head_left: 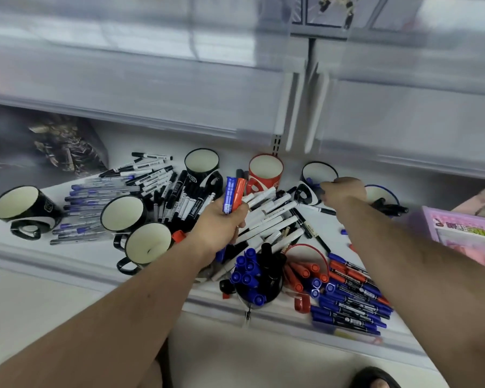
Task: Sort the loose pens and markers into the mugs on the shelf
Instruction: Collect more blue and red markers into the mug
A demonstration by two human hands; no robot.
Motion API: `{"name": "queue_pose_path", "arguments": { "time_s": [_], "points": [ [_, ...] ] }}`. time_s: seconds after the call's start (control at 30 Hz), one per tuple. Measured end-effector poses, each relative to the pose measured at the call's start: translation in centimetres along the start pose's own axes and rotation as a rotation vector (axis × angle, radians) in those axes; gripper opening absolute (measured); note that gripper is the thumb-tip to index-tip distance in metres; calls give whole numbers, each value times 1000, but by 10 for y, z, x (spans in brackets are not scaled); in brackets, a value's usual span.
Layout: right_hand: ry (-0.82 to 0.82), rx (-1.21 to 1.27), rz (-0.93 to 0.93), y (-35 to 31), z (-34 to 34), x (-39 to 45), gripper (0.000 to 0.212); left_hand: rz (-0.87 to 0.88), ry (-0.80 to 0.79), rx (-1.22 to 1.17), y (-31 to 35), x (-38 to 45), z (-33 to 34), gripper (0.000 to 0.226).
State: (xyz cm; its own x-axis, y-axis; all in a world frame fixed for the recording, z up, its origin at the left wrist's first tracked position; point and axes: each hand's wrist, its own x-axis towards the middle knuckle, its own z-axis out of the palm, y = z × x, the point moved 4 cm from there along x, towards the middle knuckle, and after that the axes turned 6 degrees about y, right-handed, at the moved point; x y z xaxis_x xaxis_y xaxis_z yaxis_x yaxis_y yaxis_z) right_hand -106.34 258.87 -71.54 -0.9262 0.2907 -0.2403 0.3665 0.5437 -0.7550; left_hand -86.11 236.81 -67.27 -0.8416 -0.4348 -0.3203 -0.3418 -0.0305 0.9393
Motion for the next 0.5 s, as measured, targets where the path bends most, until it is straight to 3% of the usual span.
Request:
{"name": "queue_pose_path", "arguments": {
  "time_s": [0.07,0.17,0.23,0.33,0.43,0.5],
  "points": [
    [-85,113,52,-1,6,-2,11,-10,-5,-7,0,-2,-6,7],
    [-49,84,19,-12,-5,-20,52,-27,-12,-58,4,-3,-15,9],
    [-58,15,-104,-34,-15,-55,46,27,1,51,9,-4,-21,9],
    [-359,102,-264,-68,-7,-135,14,219,40,310,15,-8,-28,3],
    [-617,159,-362,-90,6,-202,27,379,61,499,21,-20,-32,7],
    [-638,170,-412,-96,15,-224,25,468,75,578,28,-26,-35,17]
  ]
}}
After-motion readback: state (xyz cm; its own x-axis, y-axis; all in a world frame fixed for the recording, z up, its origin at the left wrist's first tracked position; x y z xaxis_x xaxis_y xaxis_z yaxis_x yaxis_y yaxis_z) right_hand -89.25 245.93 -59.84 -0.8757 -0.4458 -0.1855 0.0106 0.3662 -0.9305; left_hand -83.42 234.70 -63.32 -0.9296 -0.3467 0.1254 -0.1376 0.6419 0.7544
